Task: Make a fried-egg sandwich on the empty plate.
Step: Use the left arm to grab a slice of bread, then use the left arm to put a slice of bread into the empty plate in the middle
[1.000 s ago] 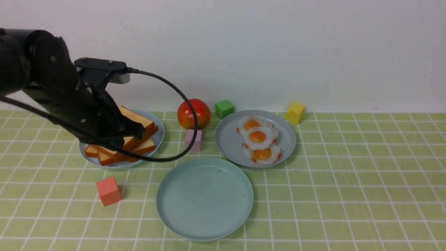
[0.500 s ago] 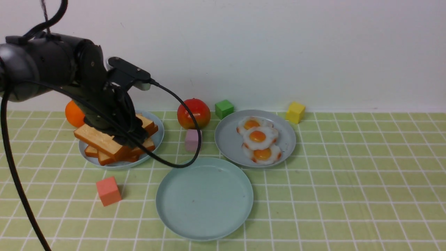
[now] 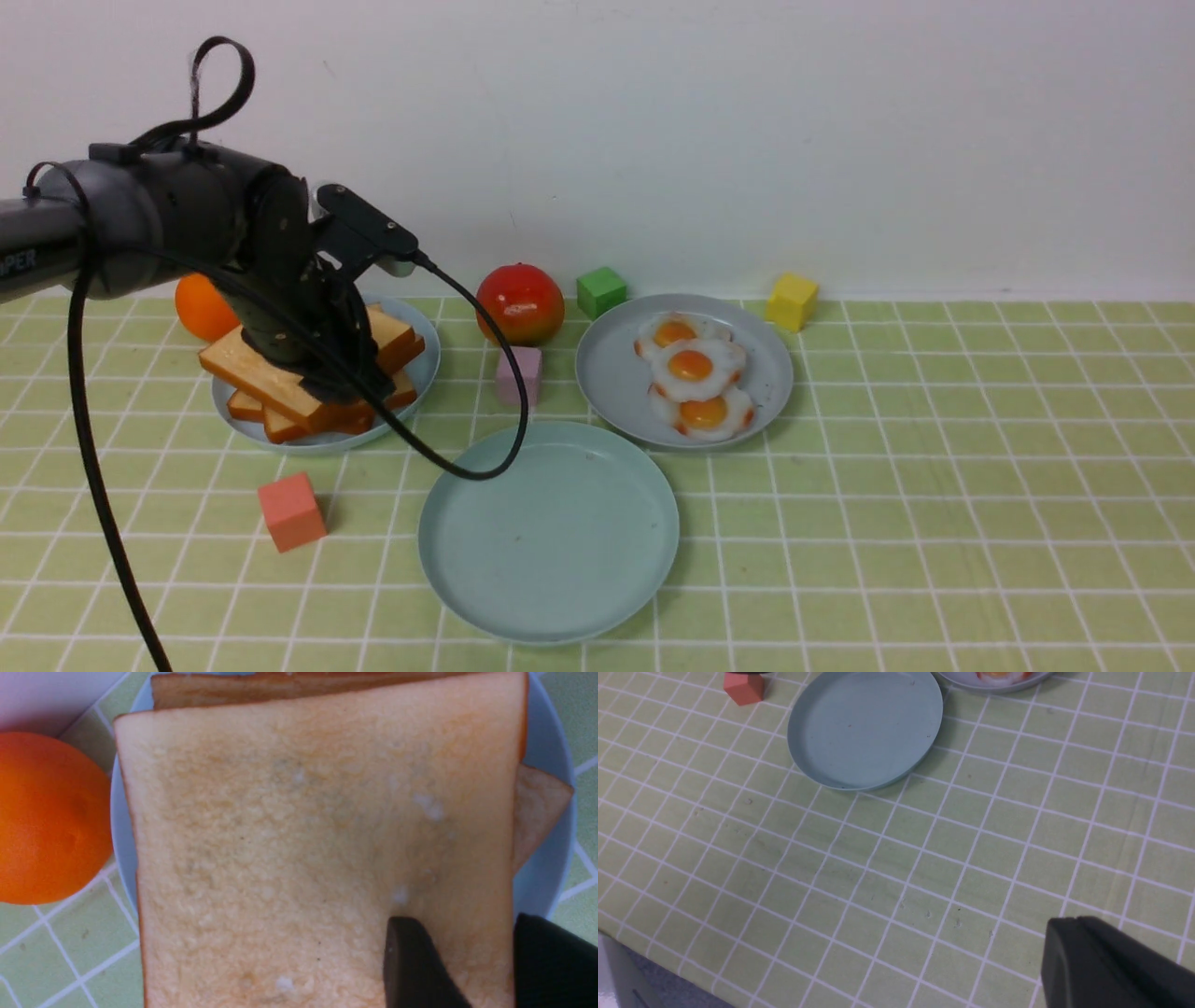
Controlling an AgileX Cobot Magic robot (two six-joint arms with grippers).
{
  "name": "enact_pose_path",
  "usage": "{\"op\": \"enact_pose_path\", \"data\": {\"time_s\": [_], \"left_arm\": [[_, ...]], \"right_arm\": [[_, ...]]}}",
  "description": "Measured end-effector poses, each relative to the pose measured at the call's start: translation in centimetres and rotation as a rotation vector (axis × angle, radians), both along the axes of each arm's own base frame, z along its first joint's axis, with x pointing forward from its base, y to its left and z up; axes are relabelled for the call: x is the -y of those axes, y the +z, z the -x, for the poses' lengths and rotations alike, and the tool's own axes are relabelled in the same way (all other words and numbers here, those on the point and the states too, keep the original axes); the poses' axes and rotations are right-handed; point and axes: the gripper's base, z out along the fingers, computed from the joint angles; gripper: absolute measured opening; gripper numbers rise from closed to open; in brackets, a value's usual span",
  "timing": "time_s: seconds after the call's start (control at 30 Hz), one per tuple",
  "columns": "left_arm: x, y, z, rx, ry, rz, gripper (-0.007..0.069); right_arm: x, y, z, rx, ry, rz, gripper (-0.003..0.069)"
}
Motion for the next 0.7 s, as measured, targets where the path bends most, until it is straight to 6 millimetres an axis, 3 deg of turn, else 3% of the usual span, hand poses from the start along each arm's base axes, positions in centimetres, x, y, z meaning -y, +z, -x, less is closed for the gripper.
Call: {"op": "enact_pose_path", "data": {"time_s": [0.2,0.4,0.53,0.6,0.7], "left_arm": [[0.0,0.0,0.1,-0.01,0.003,0.0,0.0008],[-0.1,0.9,0.4,-0.003,0.006,-0.003,0.0001],[0.3,3.5,1.4,0.035,0.024,0.018,0.0001],[1.0,4.9,2.2,0.056,0.029,0.036,0.0001],[4.7,7.6,5.2,0.1,-0.049,0.072,0.0001]], "right_arm": [[0.0,0.0,0.0,0.0,0.0,0.0,0.0029],[0.0,0.0,0.0,0.006,0.009,0.008,0.0036],[0.0,0.0,0.0,0.007,0.01,0.01,0.004],[0.0,0.0,0.0,0.008,0.011,0.01,0.0041],[0.0,0.0,0.0,0.009,0.011,0.012,0.0046]]}}
